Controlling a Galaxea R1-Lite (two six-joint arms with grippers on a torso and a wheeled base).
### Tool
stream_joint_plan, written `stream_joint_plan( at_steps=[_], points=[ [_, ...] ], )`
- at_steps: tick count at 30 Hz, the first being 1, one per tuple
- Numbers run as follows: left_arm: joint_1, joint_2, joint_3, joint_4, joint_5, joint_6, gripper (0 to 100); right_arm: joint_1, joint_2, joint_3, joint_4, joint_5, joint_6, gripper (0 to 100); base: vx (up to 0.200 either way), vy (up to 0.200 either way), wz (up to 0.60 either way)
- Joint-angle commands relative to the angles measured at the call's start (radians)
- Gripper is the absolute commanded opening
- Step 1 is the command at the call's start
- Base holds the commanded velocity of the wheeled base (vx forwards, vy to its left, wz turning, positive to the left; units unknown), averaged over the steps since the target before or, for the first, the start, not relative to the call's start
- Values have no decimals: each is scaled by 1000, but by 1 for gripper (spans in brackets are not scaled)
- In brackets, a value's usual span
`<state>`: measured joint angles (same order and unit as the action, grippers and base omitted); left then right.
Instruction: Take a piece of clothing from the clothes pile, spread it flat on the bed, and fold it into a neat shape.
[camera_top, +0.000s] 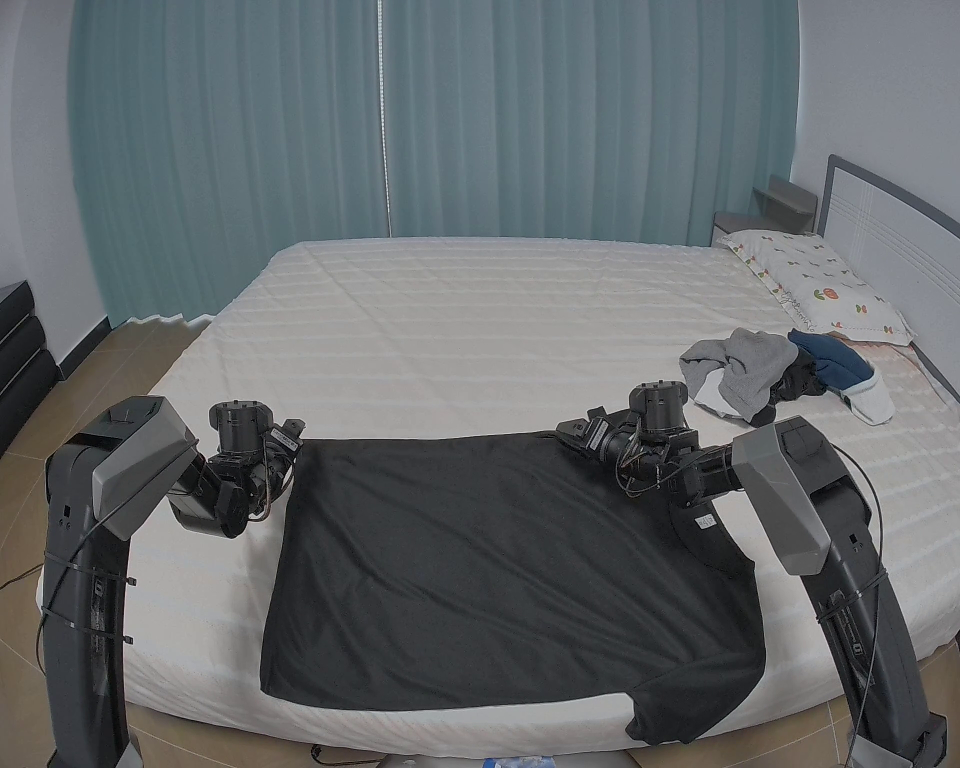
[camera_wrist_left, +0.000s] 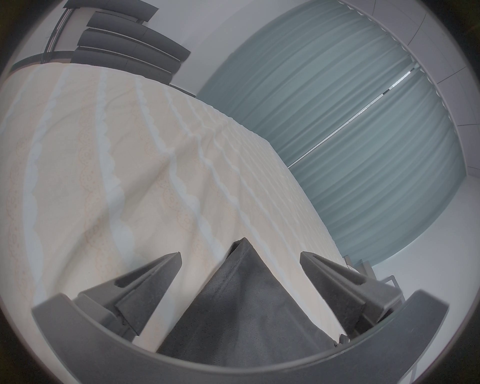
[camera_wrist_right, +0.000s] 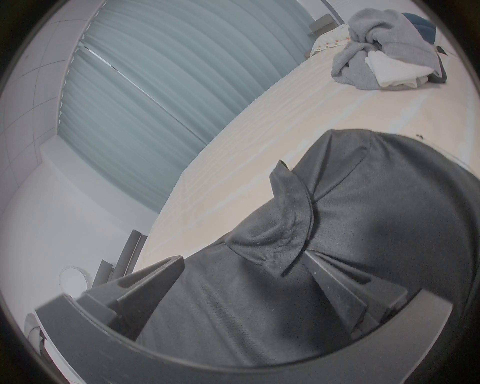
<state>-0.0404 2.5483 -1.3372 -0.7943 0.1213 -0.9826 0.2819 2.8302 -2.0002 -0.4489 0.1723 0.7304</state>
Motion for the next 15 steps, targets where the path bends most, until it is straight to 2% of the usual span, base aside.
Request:
stream_joint_plan(
  at_steps=[1,5,8,15],
  points=[
    [-1,-2,1,0,1,1,100,-3,55,0,-83,6,-13,100,0,0,0],
    [-1,-2,1,0,0,1,100,-9,54,0,-117,4,-13,100,0,0,0],
    [-4,-3,13,-2,0,1,100,-29,15,0,-198,7,-19,100,0,0,0],
    [-4,-5,18,-2,1,1,100,-43,-20,0,-226,22,-19,100,0,0,0]
  ],
)
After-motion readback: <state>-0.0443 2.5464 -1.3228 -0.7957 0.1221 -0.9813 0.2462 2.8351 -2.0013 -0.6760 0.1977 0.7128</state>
